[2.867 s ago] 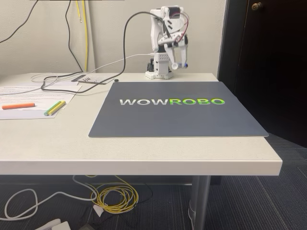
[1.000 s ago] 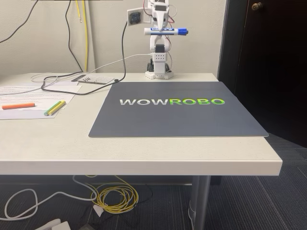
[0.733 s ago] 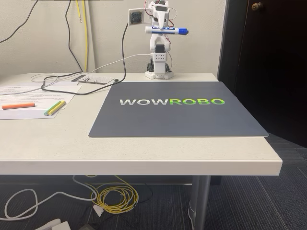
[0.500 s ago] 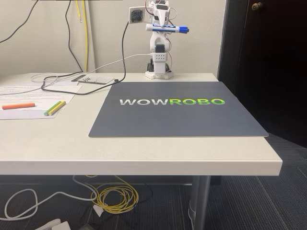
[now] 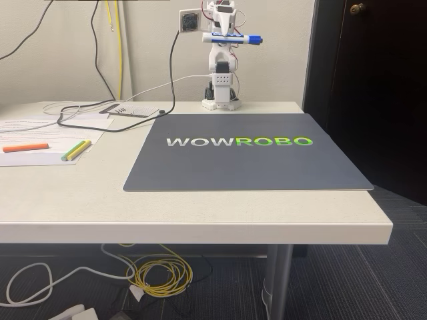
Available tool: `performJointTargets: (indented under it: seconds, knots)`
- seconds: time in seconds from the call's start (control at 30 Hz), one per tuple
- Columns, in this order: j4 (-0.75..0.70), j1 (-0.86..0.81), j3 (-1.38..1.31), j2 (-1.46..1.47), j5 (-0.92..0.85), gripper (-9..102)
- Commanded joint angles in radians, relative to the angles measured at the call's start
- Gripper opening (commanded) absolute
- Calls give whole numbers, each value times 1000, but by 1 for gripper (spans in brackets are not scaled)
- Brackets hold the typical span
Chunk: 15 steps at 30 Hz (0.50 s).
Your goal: Pick up the blue marker.
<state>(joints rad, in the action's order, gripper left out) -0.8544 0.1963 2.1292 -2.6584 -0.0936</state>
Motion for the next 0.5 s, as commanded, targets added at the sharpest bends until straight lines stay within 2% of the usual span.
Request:
performJointTargets:
  seconds: [0.0, 0.47]
  knots:
    - [3, -6, -6, -15, 8, 1]
    - [-55, -29, 9, -64, 6, 1]
